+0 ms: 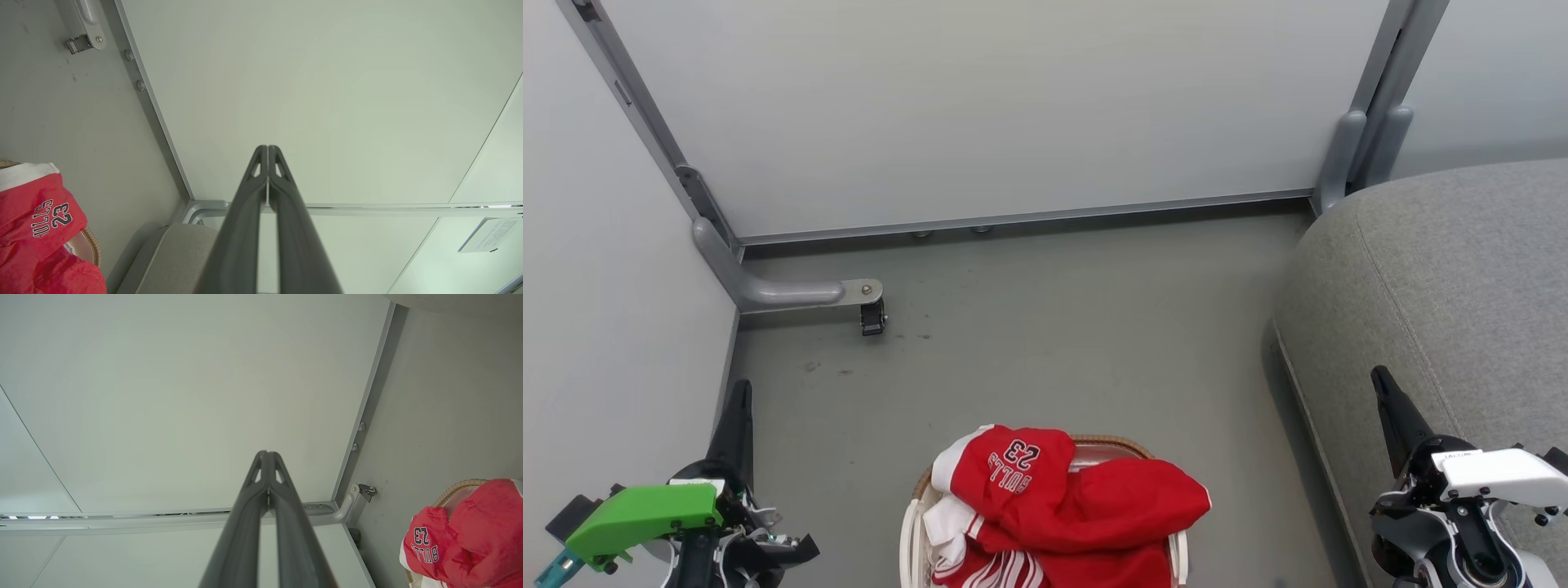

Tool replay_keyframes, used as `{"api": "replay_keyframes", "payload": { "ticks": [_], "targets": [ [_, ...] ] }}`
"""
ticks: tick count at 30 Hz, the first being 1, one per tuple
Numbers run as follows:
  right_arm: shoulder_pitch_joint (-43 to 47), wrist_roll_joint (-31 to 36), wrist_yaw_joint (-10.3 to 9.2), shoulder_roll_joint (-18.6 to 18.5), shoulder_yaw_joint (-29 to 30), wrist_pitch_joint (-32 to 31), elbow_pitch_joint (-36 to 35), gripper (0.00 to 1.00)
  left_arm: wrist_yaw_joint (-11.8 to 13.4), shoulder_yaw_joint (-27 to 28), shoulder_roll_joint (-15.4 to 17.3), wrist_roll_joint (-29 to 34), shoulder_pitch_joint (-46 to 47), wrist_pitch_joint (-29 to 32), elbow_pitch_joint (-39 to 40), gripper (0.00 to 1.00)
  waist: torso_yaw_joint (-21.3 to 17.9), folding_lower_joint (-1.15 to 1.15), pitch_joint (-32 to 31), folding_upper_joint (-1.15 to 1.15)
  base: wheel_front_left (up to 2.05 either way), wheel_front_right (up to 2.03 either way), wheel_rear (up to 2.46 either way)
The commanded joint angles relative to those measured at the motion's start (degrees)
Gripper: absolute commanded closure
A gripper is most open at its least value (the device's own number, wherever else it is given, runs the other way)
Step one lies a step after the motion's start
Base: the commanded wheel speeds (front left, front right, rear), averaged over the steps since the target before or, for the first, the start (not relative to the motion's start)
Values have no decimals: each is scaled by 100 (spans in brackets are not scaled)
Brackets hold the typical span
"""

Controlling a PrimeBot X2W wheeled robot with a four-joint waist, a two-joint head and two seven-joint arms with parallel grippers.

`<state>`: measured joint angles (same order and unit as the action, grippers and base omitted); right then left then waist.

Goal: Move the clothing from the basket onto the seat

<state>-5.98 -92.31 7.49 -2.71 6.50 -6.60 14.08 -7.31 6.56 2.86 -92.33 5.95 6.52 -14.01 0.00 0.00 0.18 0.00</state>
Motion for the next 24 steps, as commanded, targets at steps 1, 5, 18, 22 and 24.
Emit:
{"api": "replay_keyframes", "payload": {
  "ticks": [1, 5, 18, 22, 24],
  "targets": [
    [-49, -21, 0, -35, 10, -5, -21, 100, -41, 7, 2, -19, 65, 19, 7, 100, 0, 0, 0, 0, 0, 0, 0],
    [-49, -21, 0, -35, 10, -5, -21, 100, -42, 7, 2, -19, 65, 19, 7, 100, 0, 0, 0, 0, 0, 0, 0],
    [-49, -21, 0, -35, 10, -5, -21, 100, -41, 7, 2, -19, 65, 19, 7, 100, 0, 0, 0, 0, 0, 0, 0],
    [-49, -21, 0, -35, 10, -5, -21, 100, -41, 7, 2, -19, 65, 19, 7, 100, 0, 0, 0, 0, 0, 0, 0],
    [-49, -21, 0, -35, 10, -5, -21, 100, -41, 7, 2, -19, 65, 19, 7, 100, 0, 0, 0, 0, 0, 0, 0]
  ]
}}
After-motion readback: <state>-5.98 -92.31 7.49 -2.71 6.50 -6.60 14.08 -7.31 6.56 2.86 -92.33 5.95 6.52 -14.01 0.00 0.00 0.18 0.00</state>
